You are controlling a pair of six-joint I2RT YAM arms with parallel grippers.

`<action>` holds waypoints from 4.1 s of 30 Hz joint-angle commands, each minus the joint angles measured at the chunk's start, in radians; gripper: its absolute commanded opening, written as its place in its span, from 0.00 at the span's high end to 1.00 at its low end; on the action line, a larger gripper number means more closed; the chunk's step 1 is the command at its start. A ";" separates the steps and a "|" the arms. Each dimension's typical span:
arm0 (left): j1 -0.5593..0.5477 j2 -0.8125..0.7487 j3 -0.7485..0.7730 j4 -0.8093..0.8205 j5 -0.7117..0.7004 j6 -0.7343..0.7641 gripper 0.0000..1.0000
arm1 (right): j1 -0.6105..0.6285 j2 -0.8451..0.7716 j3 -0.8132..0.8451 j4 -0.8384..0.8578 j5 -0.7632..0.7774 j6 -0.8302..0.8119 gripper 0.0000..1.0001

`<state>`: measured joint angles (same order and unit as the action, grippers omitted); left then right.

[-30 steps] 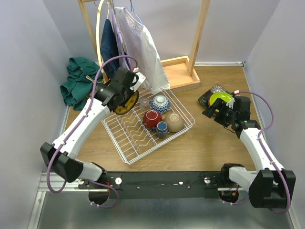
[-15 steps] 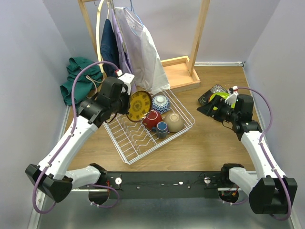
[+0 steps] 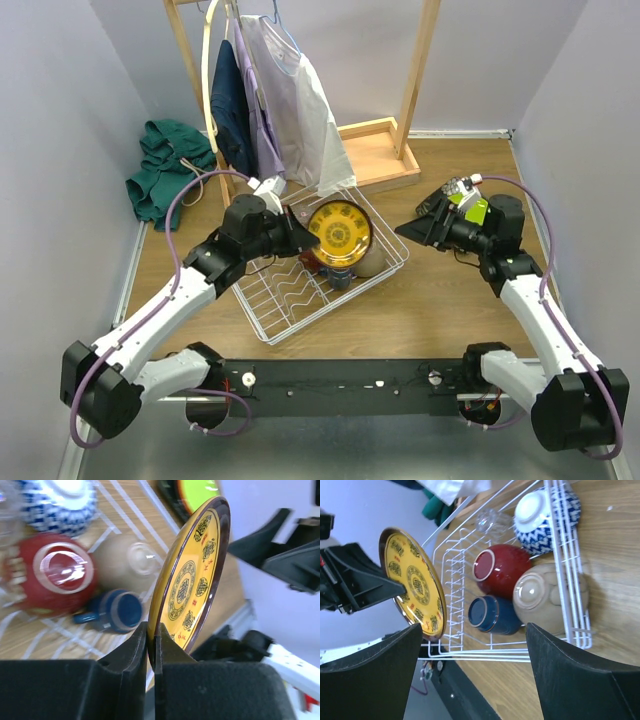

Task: Unload the mixed dishes from the dish rack
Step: Pick up the plate from the dish rack, then place the plate at the center of the board, then pick up the cup from the dish rack.

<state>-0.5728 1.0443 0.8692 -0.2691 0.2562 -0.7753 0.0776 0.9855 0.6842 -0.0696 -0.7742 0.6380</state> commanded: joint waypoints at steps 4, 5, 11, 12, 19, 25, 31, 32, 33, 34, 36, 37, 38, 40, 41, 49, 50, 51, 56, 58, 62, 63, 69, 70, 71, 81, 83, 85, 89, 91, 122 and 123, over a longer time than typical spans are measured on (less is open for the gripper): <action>-0.084 0.088 -0.001 0.309 0.046 -0.193 1.00 | 0.093 0.019 -0.023 0.103 -0.040 0.054 0.11; -0.103 0.098 0.004 0.317 0.043 -0.199 1.00 | 0.100 0.021 -0.025 0.114 -0.036 0.057 0.12; -0.147 0.154 0.011 0.330 0.020 -0.216 1.00 | 0.133 0.033 -0.028 0.136 -0.025 0.069 0.28; -0.153 0.155 0.010 0.334 0.021 -0.219 1.00 | 0.134 0.033 -0.028 0.134 -0.019 0.062 0.32; -0.156 0.155 0.022 0.298 -0.015 -0.193 0.99 | 0.136 0.027 -0.017 0.079 0.035 0.017 0.88; -0.156 0.120 0.027 0.191 -0.116 -0.090 0.54 | 0.134 0.027 0.023 0.016 0.104 -0.005 0.99; -0.141 0.034 0.060 -0.003 -0.323 0.082 0.01 | 0.128 0.054 0.084 -0.036 0.223 -0.004 0.99; -0.134 0.004 0.060 -0.024 -0.384 0.105 0.01 | 0.120 0.064 0.098 -0.067 0.240 -0.004 0.99; -0.110 -0.012 0.059 -0.045 -0.411 0.122 0.01 | 0.097 0.073 0.121 -0.082 0.268 -0.006 0.99; -0.096 -0.030 0.057 -0.080 -0.434 0.140 0.01 | 0.082 0.091 0.135 -0.100 0.280 -0.009 0.99; -0.059 -0.084 0.044 -0.110 -0.482 0.194 0.01 | 0.012 0.105 0.161 -0.147 0.305 -0.008 0.99; -0.006 -0.102 0.034 -0.133 -0.485 0.215 0.01 | -0.021 0.111 0.166 -0.157 0.306 -0.001 0.99; 0.025 -0.140 0.015 -0.140 -0.485 0.241 0.01 | -0.054 0.122 0.170 -0.176 0.305 0.002 0.99; 0.120 -0.180 -0.007 -0.157 -0.465 0.271 0.01 | -0.159 0.136 0.184 -0.191 0.308 0.009 0.99; 0.143 -0.217 -0.027 -0.166 -0.465 0.283 0.01 | -0.185 0.157 0.199 -0.222 0.323 0.009 0.99; 0.218 -0.406 -0.163 -0.182 -0.549 0.401 0.01 | -0.383 0.314 0.235 -0.182 0.350 0.104 0.99; 0.218 -0.444 -0.197 -0.176 -0.555 0.407 0.01 | -0.404 0.333 0.230 -0.152 0.330 0.120 0.99; 0.220 -0.461 -0.212 -0.177 -0.561 0.413 0.01 | -0.439 0.358 0.219 -0.132 0.313 0.138 0.99; 0.220 -0.584 -0.289 -0.144 -0.569 0.438 0.01 | -0.506 0.461 0.204 -0.062 0.315 0.196 0.99; 0.220 -0.601 -0.294 -0.112 -0.565 0.445 0.01 | -0.524 0.481 0.207 -0.061 0.337 0.192 0.99; 0.220 -0.600 -0.302 -0.076 -0.561 0.470 0.01 | -0.532 0.556 0.228 -0.093 0.355 0.160 0.99; 0.220 -0.595 -0.300 -0.078 -0.560 0.476 0.01 | -0.532 0.568 0.230 -0.095 0.352 0.154 0.99; 0.220 -0.593 -0.303 -0.070 -0.557 0.487 0.01 | -0.532 0.650 0.250 -0.134 0.355 0.120 0.86; 0.220 -0.593 -0.303 -0.068 -0.552 0.488 0.01 | -0.532 0.654 0.258 -0.145 0.366 0.103 0.83; 0.220 -0.593 -0.305 -0.068 -0.552 0.487 0.01 | -0.532 0.657 0.264 -0.169 0.372 0.094 0.79; 0.220 -0.598 -0.309 -0.059 -0.535 0.487 0.01 | -0.532 0.648 0.377 -0.363 0.469 -0.041 0.28; 0.220 -0.598 -0.308 -0.059 -0.534 0.488 0.01 | -0.532 0.659 0.402 -0.406 0.490 -0.075 0.24; 0.221 -0.598 -0.309 -0.058 -0.531 0.487 0.01 | -0.532 0.662 0.411 -0.418 0.504 -0.104 0.18; 0.220 -0.596 -0.309 -0.058 -0.525 0.487 0.01 | -0.532 0.667 0.431 -0.435 0.503 -0.127 0.16; 0.220 -0.592 -0.308 -0.059 -0.519 0.490 0.01 | -0.530 0.665 0.440 -0.443 0.501 -0.138 0.15; -0.179 0.027 0.076 -0.200 -0.288 0.585 0.01 | -0.289 0.095 0.091 -0.354 0.506 -0.193 0.00; -0.194 0.051 0.111 -0.203 -0.313 0.588 0.01 | -0.288 0.082 0.080 -0.354 0.506 -0.195 0.00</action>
<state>-0.6975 0.9928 0.8795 -0.4294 0.0242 -0.2237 -0.2199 1.1179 0.8207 -0.4320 -0.3004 0.4694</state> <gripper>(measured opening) 0.988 0.997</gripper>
